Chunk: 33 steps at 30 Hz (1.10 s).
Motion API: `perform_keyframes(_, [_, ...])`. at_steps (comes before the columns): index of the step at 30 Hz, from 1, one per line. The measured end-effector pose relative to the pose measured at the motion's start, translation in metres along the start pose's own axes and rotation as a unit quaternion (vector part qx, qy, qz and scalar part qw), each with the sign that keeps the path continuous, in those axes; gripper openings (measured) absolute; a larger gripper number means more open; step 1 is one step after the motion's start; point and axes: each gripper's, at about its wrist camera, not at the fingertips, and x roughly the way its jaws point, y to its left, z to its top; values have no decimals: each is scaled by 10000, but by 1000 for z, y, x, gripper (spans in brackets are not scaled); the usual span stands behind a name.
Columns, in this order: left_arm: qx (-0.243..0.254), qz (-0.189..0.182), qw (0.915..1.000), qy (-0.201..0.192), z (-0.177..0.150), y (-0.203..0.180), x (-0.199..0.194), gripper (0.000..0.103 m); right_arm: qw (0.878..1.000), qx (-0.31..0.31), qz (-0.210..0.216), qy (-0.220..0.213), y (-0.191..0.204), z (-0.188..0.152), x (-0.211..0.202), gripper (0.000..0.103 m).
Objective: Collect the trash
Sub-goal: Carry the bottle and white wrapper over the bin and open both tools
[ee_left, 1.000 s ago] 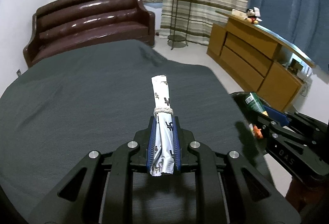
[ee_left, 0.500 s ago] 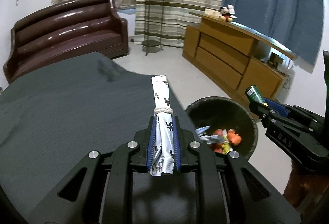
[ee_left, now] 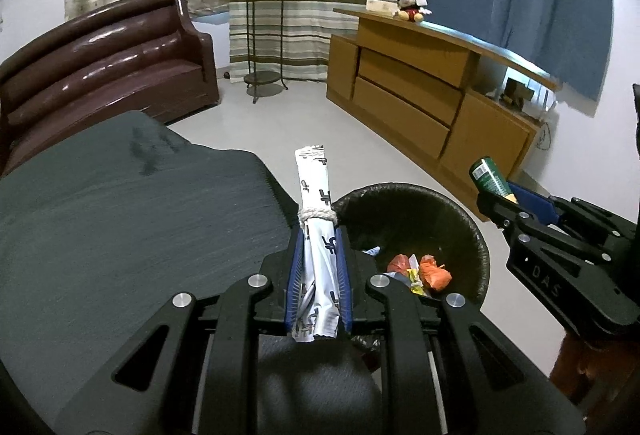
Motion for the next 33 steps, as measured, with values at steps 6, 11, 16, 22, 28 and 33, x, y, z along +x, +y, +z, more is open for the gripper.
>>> perform_keyframes(6, [96,-10,9999,69,3,-7,15,16,9999,116,-10,32,-9,2,8,25])
perform_keyframes(11, [141,3,9998,111,5,-9,23,16,9998,198,-15,16,-13,3,11,25])
perform_keyframes(16, [191,24,9997,137,9,-15,31,16,9996,274,-30,9,-18,3,14,25])
perform_keyframes(22, [227,28,9995,237,14,-19,42,17,9994,357,-22,15,-20,4,19,28])
perform_keyframes(28, [159,84,9996,222,16,-14,43,42,9992,391,-35,0,-20,3,19,41])
perform_keyframes(33, [102,86,9996,231,16,-13,43,47,9991,415,-47,-29,-18,4,16,43])
